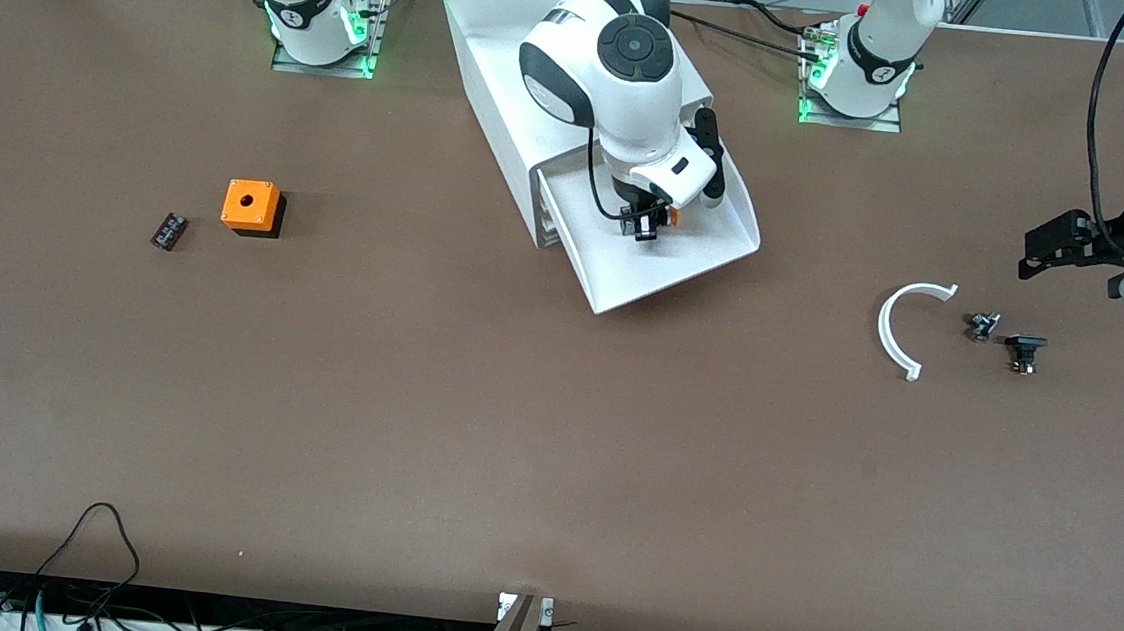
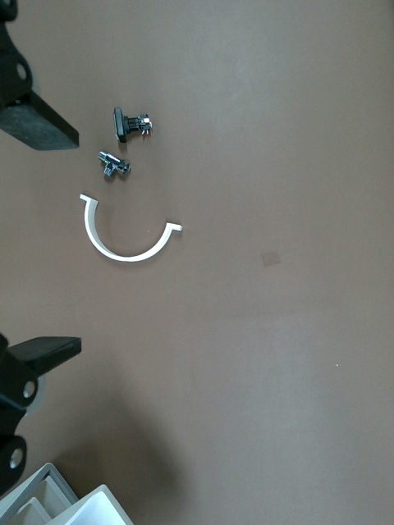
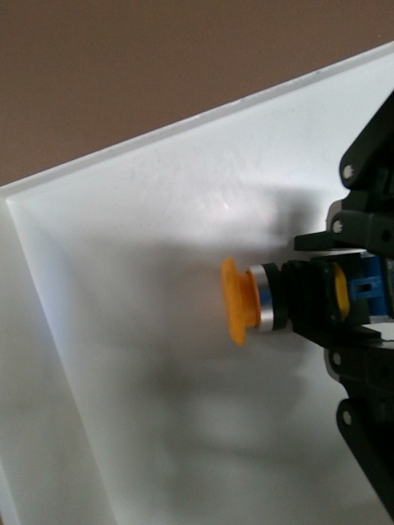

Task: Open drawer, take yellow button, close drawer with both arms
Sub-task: 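Grasp the yellow-capped push button in the drawer with the right gripper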

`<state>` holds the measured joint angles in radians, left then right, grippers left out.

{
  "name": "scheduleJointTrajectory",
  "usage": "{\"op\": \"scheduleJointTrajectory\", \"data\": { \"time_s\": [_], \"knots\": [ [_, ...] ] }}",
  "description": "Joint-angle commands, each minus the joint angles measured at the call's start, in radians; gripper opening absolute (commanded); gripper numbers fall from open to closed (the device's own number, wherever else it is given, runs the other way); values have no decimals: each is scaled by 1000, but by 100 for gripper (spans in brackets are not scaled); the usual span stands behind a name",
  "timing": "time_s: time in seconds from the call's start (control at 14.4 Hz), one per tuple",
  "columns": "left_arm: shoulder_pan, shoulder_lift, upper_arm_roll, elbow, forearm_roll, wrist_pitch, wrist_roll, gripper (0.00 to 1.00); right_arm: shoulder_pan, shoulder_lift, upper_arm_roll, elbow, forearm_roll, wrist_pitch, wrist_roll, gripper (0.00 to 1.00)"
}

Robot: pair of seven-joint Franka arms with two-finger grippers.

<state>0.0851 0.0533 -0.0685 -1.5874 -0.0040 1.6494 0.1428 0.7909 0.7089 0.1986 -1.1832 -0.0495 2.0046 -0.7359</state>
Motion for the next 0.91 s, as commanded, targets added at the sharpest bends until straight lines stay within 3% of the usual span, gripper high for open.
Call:
{"op": "scheduleJointTrajectory", "data": {
  "time_s": [0.0, 0.35, 0.63, 0.84],
  "knots": [
    [-4, -1, 3, -2, 15, 6, -8, 100, 8, 15, -2, 28, -23, -3, -2, 32],
    [-4, 7, 3, 4, 15, 6, -9, 100, 4, -32, 5, 30, -53, -6, 4, 24],
    [-4, 13, 3, 6, 15, 7, -9, 100, -36, -92, 5, 22, -53, -13, 12, 23],
    [-4, 28, 3, 6, 10, 13, -9, 100, -93, -173, 5, -59, -56, -6, 20, 23]
  ]
}}
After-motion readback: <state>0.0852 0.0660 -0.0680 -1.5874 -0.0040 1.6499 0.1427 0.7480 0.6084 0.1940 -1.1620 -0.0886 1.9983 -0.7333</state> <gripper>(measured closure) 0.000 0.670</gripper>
